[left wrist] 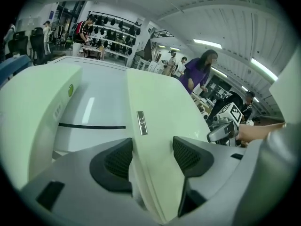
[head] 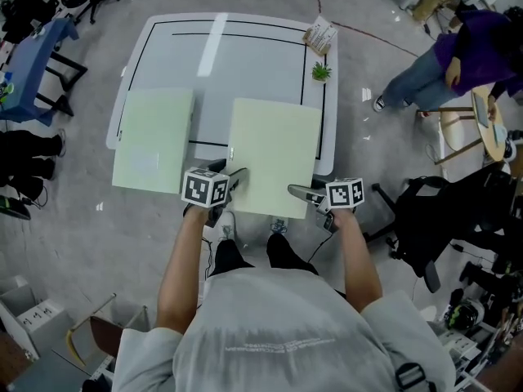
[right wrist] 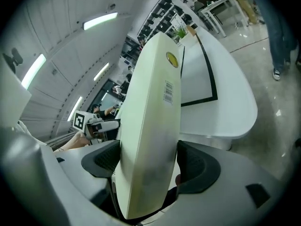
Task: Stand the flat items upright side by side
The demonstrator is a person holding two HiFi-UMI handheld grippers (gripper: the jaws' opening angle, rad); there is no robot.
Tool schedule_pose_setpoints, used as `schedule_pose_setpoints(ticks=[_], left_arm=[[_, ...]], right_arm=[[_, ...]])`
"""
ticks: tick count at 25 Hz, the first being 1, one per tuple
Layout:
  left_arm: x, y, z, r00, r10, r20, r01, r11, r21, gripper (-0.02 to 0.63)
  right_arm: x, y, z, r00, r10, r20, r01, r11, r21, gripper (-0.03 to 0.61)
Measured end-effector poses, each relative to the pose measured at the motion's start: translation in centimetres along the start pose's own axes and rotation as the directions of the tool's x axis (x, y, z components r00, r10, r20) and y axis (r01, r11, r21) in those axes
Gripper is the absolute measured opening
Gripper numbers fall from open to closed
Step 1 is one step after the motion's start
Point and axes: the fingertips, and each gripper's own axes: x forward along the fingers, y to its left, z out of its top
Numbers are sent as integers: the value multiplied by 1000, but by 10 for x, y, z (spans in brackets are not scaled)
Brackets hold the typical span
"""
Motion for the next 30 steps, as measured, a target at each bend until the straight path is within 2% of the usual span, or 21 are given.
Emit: schedule_pose_setpoints(ticks=[4,14,18,23,25,30], left_arm=[[-5,0,9,999,-26,22,26,1000,-9,284],[-26,-9,64,990,-93,104,84,993,82,284],[-28,-10,87,985,-128,114,111,983,144,284],[-31,-10,108,977,-175,120,147,965,216,284],[-31,-8,115,975,-187,116,154,957,245,284],[-30,4,132,974,-191,119,148,943,297,285]], right_arm=[[-6,16,14,998,-37,44,40,997,-70,387],[-32,60,60,975,-128,180,170,955,-242,387],[-39,73,77,951,-181,251,256,916,-308,387],[-43,85,90,924,-222,313,328,879,-347,387],[-43,88,95,909,-247,336,370,849,-377,387],[-36,96,111,855,-307,417,487,752,-444,387]])
